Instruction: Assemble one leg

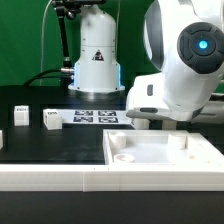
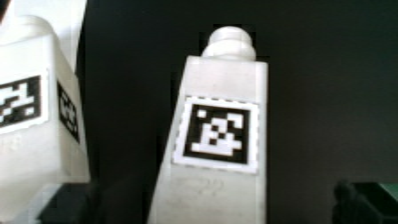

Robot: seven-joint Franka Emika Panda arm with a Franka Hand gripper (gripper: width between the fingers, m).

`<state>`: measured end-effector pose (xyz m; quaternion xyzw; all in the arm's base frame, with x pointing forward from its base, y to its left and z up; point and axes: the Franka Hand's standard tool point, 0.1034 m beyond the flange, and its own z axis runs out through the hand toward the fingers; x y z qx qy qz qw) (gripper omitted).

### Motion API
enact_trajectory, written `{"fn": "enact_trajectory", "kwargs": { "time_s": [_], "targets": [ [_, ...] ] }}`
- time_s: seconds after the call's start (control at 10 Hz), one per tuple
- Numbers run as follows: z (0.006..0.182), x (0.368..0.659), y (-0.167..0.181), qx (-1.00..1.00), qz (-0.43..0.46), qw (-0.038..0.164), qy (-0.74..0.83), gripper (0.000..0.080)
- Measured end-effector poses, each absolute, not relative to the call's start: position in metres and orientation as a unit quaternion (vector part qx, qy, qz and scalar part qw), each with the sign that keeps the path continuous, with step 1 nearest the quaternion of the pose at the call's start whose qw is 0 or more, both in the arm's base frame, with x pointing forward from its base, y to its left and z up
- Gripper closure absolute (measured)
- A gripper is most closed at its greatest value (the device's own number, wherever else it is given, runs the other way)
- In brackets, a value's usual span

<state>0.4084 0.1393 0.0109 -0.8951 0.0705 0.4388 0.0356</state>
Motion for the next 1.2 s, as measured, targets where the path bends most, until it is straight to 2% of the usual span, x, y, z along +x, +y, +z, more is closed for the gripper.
{"fn": "enact_trajectory", "kwargs": {
  "time_s": [0.4, 0.6, 0.7, 0.8, 1.2],
  "targets": [
    [0.0036, 0.3953, 0.1387, -0.893, 0.443, 0.033, 0.070, 0.0150],
    [0.0035, 0.3954, 0.1383, -0.893, 0.443, 0.033, 0.070, 0.0411],
    [0.0036, 0.3954, 0.1383, -0.893, 0.443, 0.033, 0.070, 0.0411],
    [0.0036, 0.3954, 0.1383, -0.893, 0.443, 0.033, 0.070, 0.0508],
    [0.0035, 0.3954, 0.1383, -0.893, 0.443, 0.033, 0.070, 0.0508]
  ]
}}
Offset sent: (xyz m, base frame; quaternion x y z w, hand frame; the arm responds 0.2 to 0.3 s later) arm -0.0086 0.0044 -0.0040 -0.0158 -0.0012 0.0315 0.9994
